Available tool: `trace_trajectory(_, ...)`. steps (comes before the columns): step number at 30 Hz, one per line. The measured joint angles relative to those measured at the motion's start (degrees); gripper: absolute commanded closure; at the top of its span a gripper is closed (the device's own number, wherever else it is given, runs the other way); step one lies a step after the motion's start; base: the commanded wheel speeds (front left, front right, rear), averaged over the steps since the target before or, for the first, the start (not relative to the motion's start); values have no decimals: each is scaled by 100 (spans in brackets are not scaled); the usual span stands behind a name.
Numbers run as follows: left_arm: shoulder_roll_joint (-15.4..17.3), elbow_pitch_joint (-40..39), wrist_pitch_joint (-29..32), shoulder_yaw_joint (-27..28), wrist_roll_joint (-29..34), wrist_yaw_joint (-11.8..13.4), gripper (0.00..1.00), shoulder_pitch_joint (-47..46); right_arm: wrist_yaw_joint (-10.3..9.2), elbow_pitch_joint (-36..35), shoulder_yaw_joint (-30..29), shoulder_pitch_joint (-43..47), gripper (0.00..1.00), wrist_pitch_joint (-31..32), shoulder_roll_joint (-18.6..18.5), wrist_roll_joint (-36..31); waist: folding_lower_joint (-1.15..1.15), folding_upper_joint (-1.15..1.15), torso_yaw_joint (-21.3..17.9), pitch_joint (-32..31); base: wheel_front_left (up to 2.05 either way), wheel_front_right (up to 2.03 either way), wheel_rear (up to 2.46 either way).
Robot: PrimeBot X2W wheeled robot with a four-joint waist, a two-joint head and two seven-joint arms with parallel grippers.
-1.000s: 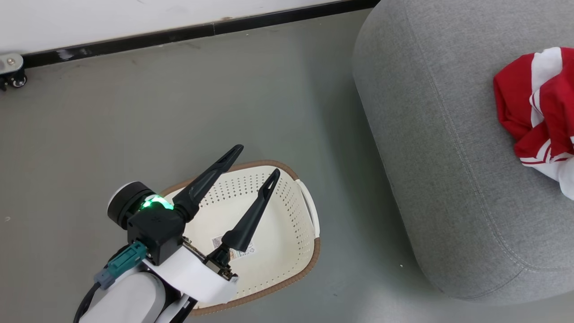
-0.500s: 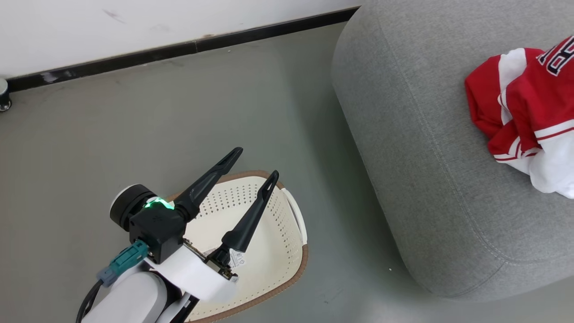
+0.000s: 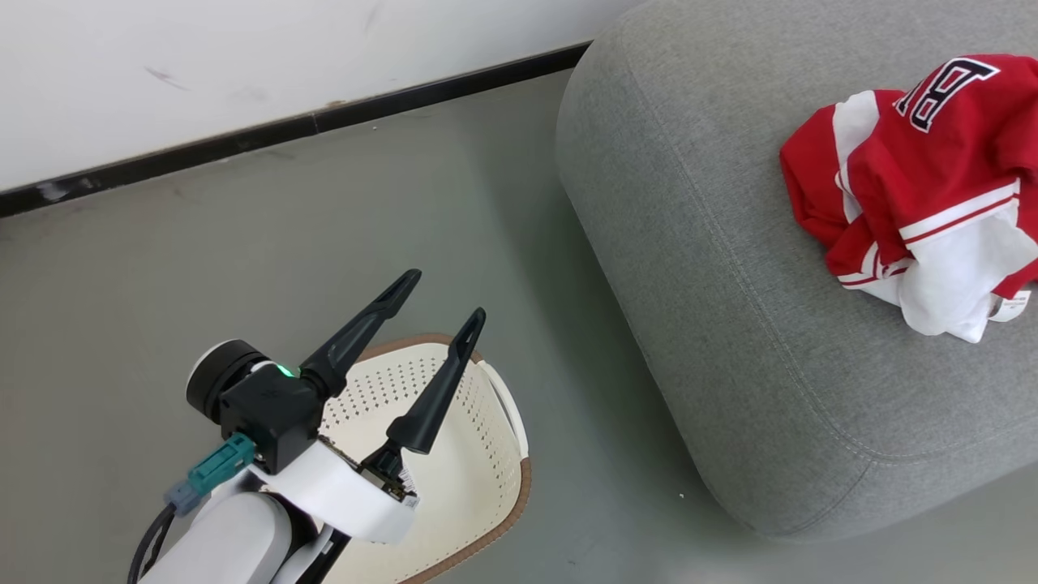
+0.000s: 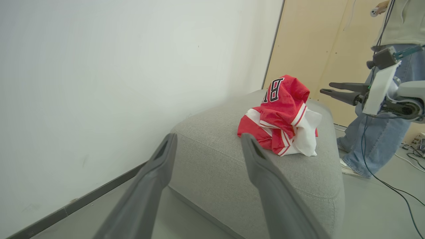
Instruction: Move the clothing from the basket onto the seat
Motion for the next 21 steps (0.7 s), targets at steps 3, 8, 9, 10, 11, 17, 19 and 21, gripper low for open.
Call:
trace_trajectory(3,4,29,-31,75,-29,9,0,43,0,-149,58,46,0,-73,8,18,0,0,-50,-64,0,0,0)
trace_trajectory(8,-11,70,-33,156,-89,77,0,218,0,-457,177,45,0,-126,24,44,0,0,-67,-179,0,0,0)
trace_trajectory(9,-23,75,-34,175,-103,110,0,235,0,-511,218,45,0,-127,25,43,0,0,-59,-200,0,0,0)
trace_trajectory(10,-40,79,-38,198,-119,119,0,244,0,-564,253,45,0,-127,31,41,0,0,-46,-220,0,0,0)
trace_trajectory(11,-56,80,-38,223,-122,142,0,253,0,-625,286,45,0,-127,41,41,0,0,-29,-238,0,0,0)
trace_trajectory(17,-133,147,-82,426,-254,261,0,491,0,-899,530,31,0,-135,187,37,0,0,128,-337,0,0,0)
trace_trajectory(19,-132,171,-82,506,-271,319,0,568,0,-957,639,18,0,-135,233,35,0,0,194,-367,0,0,0)
trace_trajectory(21,-137,193,-82,601,-272,381,0,631,0,-1032,715,8,0,-137,254,15,0,0,266,-394,0,0,0)
